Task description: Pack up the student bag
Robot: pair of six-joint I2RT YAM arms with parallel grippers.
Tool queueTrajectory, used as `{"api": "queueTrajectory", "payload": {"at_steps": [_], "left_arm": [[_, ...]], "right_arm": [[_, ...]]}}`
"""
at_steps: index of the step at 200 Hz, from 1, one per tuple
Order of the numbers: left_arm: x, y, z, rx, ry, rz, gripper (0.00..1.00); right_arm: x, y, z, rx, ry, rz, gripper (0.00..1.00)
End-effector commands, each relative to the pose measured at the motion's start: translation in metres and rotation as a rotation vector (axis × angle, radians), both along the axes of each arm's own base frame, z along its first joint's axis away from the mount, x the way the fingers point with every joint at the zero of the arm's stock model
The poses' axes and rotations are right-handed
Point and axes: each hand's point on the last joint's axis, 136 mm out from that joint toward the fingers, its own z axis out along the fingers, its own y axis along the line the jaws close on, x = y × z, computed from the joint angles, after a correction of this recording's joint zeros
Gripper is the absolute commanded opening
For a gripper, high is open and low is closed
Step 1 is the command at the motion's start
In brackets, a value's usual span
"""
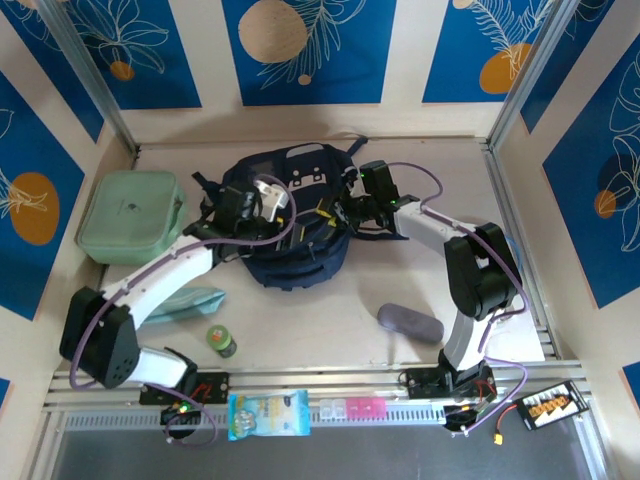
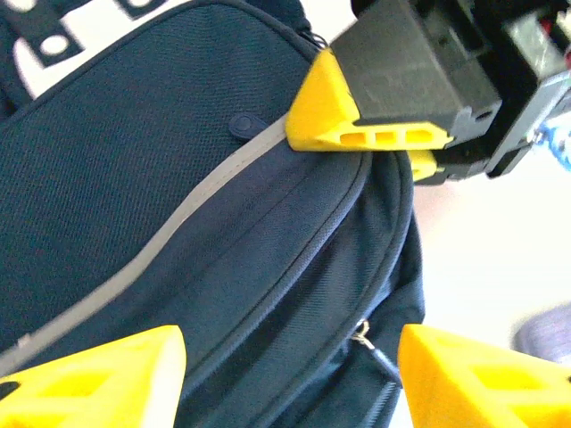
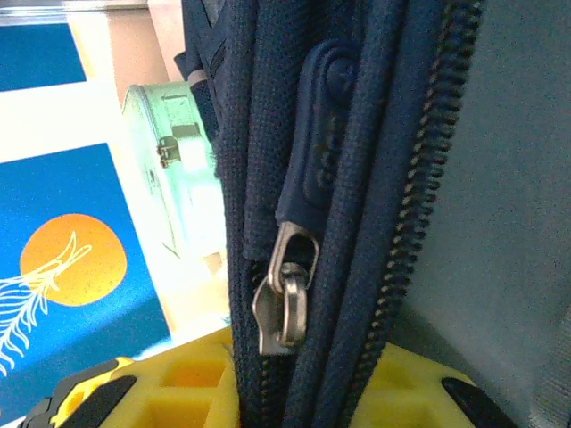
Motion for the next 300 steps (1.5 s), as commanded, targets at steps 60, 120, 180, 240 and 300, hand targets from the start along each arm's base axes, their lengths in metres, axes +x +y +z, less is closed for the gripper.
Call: {"api": "queueTrajectory", "payload": {"at_steps": [60,120,180,240,300], "left_arm": [[-0.071,-0.009,-0.041,0.003,0.348,0.279,0.62],[-0.056,-0.036,-0.055,-0.03,0.322,0.276,0.41],[-0.03,-0.034,-0.067,0.046,0.284,0.368,0.28],[-0.031,-0.035,-0.053,0.005,0.243,0.34,0.35],[-0.023,-0.042,-0.061,-0.004,0.242,0.346,0.35]], "right_arm": [[-0.009,0.021,0.02,0.033,-0.084,0.103,0.21],[-0.013,0.02,0.021,0.053,-0.093,0.125,0.21],[-0.01,0.026,0.02,0.112,-0.087,0.161,0.21],[-0.01,0.023,0.014,0.096,-0.079,0.159,0.21],[-0.01,0.024,0.016,0.094,-0.073,0.163,0.21]]}}
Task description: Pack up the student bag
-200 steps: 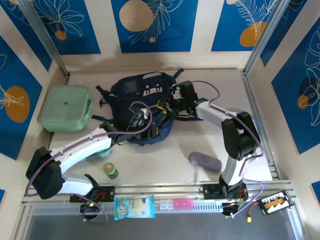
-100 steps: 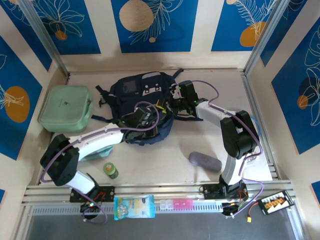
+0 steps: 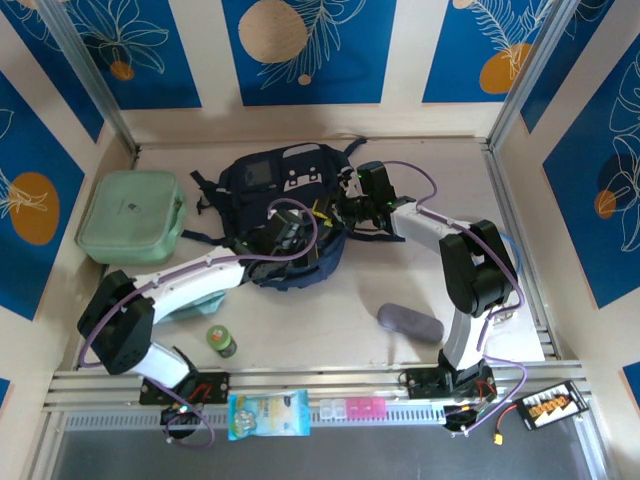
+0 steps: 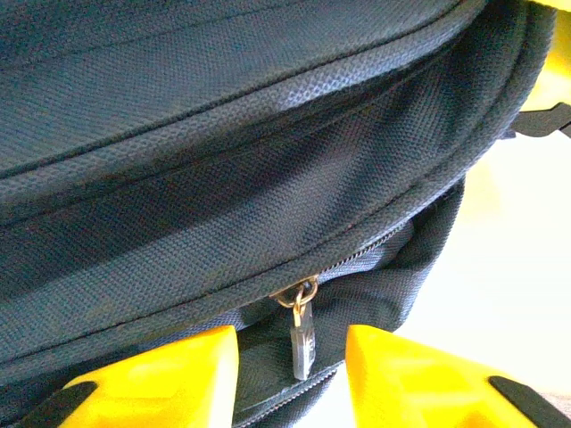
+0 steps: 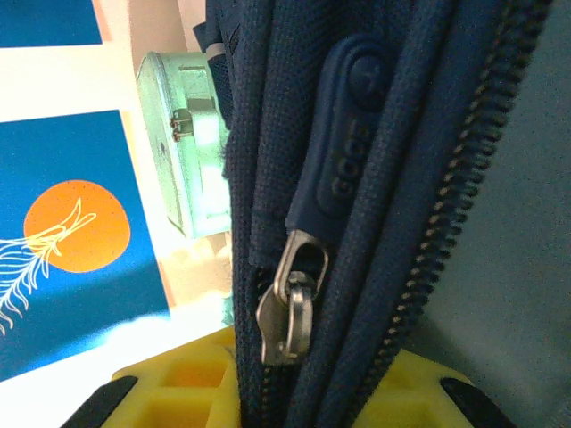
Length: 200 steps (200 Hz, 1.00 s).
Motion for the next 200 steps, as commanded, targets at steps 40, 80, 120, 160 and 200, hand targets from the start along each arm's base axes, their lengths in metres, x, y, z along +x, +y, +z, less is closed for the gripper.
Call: {"api": "queueTrajectory", "payload": {"at_steps": [40,80,120,160,200], "left_arm": [[0.013,-0.004,-0.008,0.029,-0.008,0.031,0.28],[0.008,0.015,-0.012,0.074,0.014,0.098,0.06],[-0.007,0.032,-0.01,0.08,0.05,0.06,0.0],[-0.022,0.071,-0.02,0.115,0.121,0.032,0.0],[-0.019,0.079,-0.016,0.114,0.083,-0.086,0.0]], "right_arm": [[-0.011,0.011,0.013,0.058,-0.014,0.099,0.21],[-0.007,0.002,0.01,0.068,-0.004,0.061,0.18],[0.003,-0.012,0.008,0.034,-0.052,0.01,0.14],[0.016,-0.037,0.0,-0.025,-0.079,-0.066,0.13],[0.018,-0.073,-0.007,-0.072,-0.076,-0.186,0.1]]}}
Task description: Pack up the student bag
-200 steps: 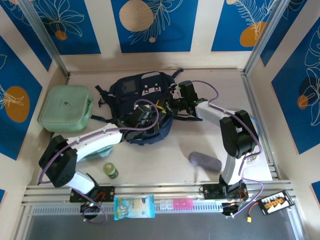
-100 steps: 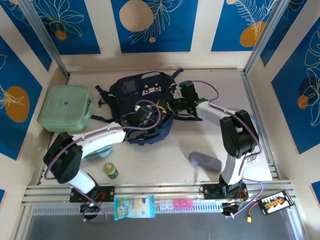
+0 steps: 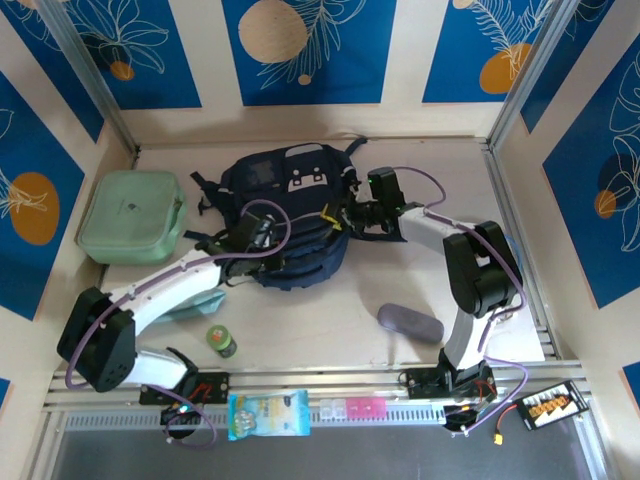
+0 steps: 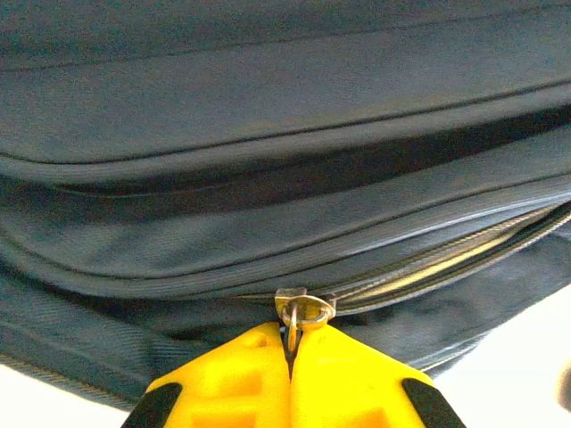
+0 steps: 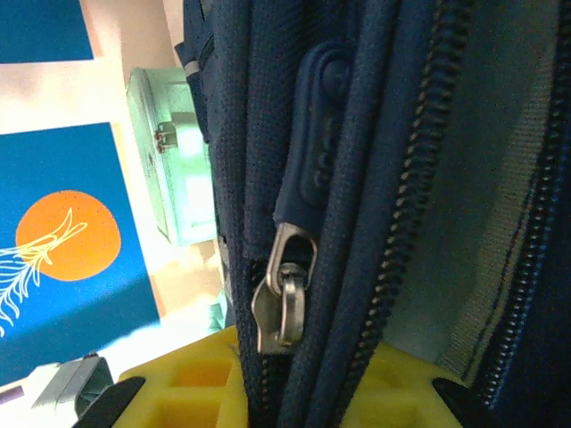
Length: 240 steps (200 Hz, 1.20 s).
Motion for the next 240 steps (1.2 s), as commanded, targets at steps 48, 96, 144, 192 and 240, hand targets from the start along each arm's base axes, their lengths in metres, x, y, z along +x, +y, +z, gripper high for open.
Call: {"api": "queueTrajectory", "payload": {"at_steps": [48,96,144,192,240], "left_arm": [[-0.006,-0.042,0.018,-0.081,-0.053,-0.398,0.0],[0.0,-0.086,0.044,-0.159,-0.113,-0.515,0.0],[-0.003,-0.1,0.041,-0.127,-0.142,-0.584,0.0],[0.0,-0.108,0.04,-0.159,-0.139,-0.59,0.0],[-0.002,-0.094,0.032,-0.089,-0.127,-0.577,0.0]], "right_arm": [[0.005,-0.063,0.023,-0.056,-0.101,-0.211,0.2],[-0.027,-0.036,0.015,-0.076,0.069,-0.241,0.52],[-0.046,-0.044,0.038,-0.075,0.09,-0.34,0.64],[-0.053,-0.031,0.006,-0.121,0.255,-0.432,0.65],[-0.044,-0.01,-0.005,-0.131,0.259,-0.396,0.57]]}}
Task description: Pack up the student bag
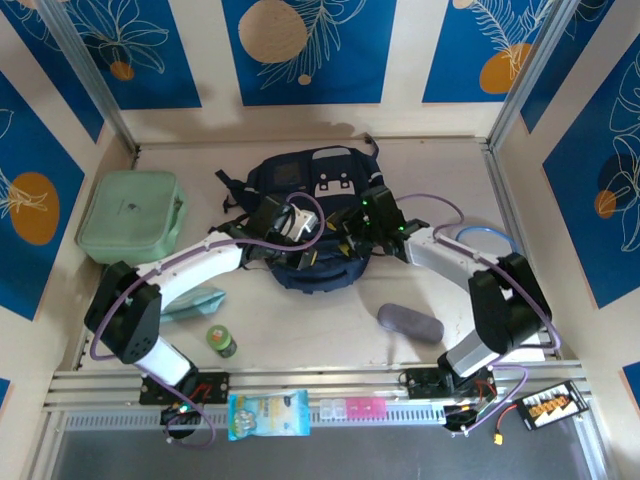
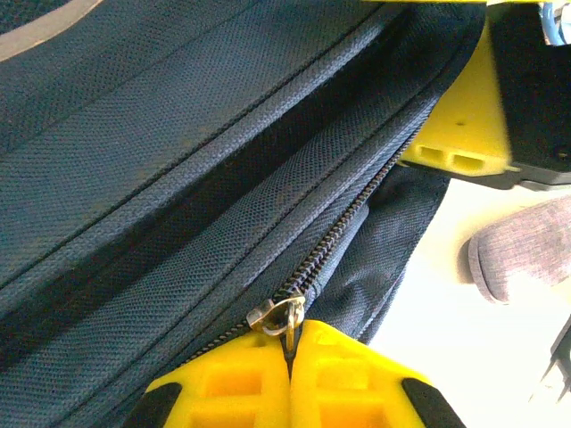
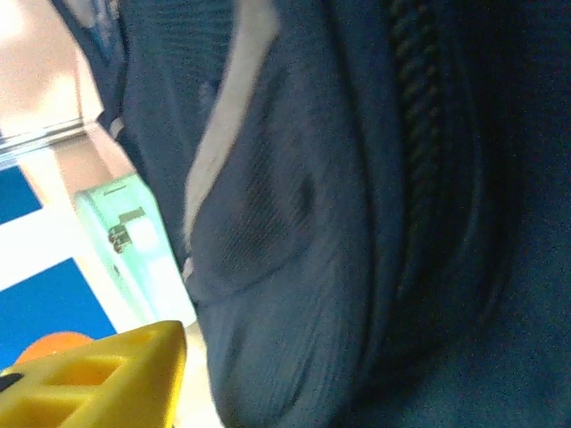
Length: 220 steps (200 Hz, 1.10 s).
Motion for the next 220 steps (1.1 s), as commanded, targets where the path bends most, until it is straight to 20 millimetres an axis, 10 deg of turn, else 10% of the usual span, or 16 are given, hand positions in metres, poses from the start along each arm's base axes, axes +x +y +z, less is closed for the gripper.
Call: {"api": "queueTrajectory", "payload": {"at_steps": [1,77,164,220], "left_arm": [[0.004,-0.006,0.016,-0.014,-0.064,-0.039,0.0],[-0.007,0.046,0.011,0.185,-0.091,-0.106,0.0],[0.012,0.082,0.0,0.333,-0.132,-0.051,0.0],[0.068,0.098,0.0,0.4,-0.21,0.077,0.0]], "right_arm": [[0.006,0.005,0.003,-0.001,0.004,-0.029,0.56],[0.021,-0.043,0.042,-0.06,-0.194,-0.088,0.19],[0.025,-0.07,0.076,0.016,-0.278,-0.061,0.18],[0.023,-0.083,0.074,0.033,-0.276,-0.082,0.18]]}}
